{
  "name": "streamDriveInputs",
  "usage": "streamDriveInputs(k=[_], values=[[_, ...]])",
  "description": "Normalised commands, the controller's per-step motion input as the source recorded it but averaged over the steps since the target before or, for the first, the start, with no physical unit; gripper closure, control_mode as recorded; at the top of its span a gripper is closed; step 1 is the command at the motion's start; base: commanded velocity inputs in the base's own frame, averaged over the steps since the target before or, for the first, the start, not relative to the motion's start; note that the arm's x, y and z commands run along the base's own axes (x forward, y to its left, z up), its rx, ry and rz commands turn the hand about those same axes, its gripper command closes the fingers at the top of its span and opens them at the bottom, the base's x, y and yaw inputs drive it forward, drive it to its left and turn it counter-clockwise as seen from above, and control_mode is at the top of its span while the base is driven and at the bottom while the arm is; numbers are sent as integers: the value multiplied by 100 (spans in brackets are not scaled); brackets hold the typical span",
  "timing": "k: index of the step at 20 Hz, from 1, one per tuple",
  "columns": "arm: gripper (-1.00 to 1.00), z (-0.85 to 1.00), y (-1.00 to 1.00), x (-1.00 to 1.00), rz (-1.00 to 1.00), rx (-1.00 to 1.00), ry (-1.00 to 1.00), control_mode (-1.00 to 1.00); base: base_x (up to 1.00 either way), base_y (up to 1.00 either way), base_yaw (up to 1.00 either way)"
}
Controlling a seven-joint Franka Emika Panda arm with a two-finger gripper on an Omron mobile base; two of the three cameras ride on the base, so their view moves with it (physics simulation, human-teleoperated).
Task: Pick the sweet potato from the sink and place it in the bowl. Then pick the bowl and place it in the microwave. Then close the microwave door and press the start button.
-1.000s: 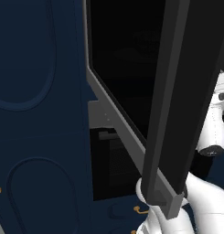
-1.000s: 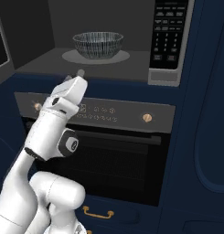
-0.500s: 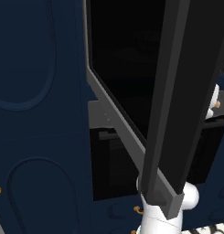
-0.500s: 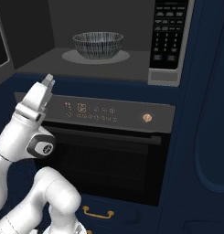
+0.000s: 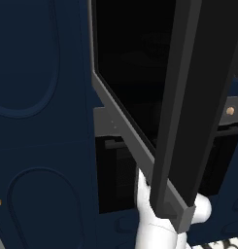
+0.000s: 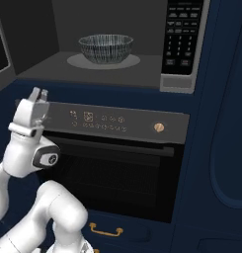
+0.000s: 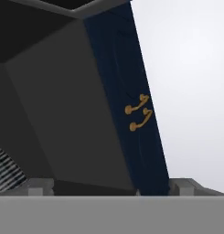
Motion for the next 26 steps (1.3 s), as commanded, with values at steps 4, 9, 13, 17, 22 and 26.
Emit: streamDriveInputs(k=[4,9,13,17,22,26], values=[[-100,-13,74,-53,-11,0,0,-100,0,0,0],[-100,-17,76,-57,-11,0,0,-100,0,0,0],[-100,-13,86,-85,-7,0,0,-100,0,0,0],[-100,-22,61,-96,-1,0,0,-100,0,0,0],[-100,-33,46,-76,0,0,0,-100,0,0,0],[-100,-30,70,-48,0,0,0,-100,0,0,0]])
